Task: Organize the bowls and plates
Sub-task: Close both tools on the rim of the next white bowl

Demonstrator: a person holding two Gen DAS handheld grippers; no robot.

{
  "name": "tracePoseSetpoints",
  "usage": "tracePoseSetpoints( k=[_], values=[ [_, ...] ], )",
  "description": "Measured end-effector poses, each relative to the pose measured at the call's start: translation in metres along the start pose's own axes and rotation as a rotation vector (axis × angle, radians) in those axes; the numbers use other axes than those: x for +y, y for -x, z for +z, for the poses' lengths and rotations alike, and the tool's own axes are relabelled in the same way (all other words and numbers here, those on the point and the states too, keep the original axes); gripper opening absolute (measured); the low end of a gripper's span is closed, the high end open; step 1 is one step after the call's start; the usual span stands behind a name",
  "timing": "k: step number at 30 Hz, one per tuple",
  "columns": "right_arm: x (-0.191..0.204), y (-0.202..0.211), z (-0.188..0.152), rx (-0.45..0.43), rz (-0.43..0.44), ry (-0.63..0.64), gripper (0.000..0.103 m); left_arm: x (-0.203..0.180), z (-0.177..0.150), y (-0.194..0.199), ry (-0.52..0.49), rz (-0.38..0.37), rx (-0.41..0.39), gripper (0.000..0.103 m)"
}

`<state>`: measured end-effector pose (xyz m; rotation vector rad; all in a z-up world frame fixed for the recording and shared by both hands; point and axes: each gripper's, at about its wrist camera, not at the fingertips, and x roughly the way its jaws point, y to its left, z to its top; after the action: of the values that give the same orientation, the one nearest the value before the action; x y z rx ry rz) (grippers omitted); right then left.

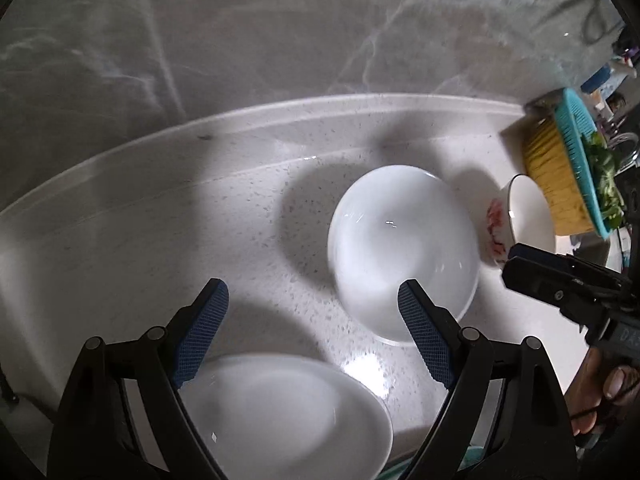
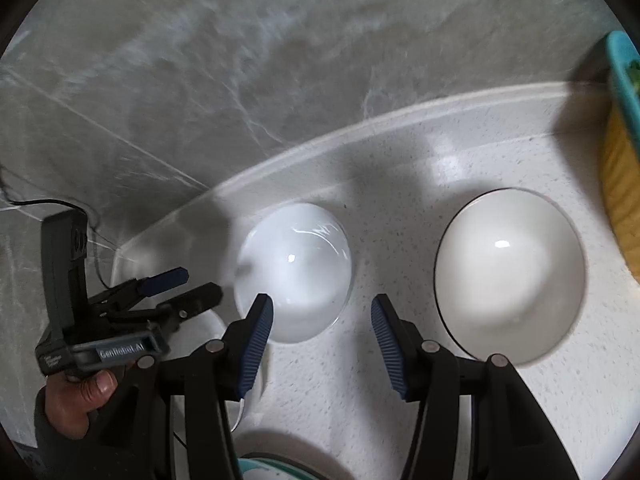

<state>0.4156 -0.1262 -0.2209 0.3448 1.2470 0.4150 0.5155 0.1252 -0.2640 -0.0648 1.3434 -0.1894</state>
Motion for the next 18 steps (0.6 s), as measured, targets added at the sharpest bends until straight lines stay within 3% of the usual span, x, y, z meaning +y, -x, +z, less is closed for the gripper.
tracePoseSetpoints(
  k=[12,15,18],
  values=[
    [-0.008,-0.042,0.009,0.072,-0.057,0.0,0.055,-0.002,0.013,-0.047,-0.021,0.024,0.035,0.084],
    [-0.005,-0.052,0.011,0.09,-0.086,0.012,0.051,-0.006,0.016,-0.058,-0.02,0.027,0.041,0.067],
    [0.003,-0.059,0.014,0.086,-0.124,0.052,0.047,-0.005,0.017,-0.063,-0.018,0.045,0.049,0.038]
  ],
)
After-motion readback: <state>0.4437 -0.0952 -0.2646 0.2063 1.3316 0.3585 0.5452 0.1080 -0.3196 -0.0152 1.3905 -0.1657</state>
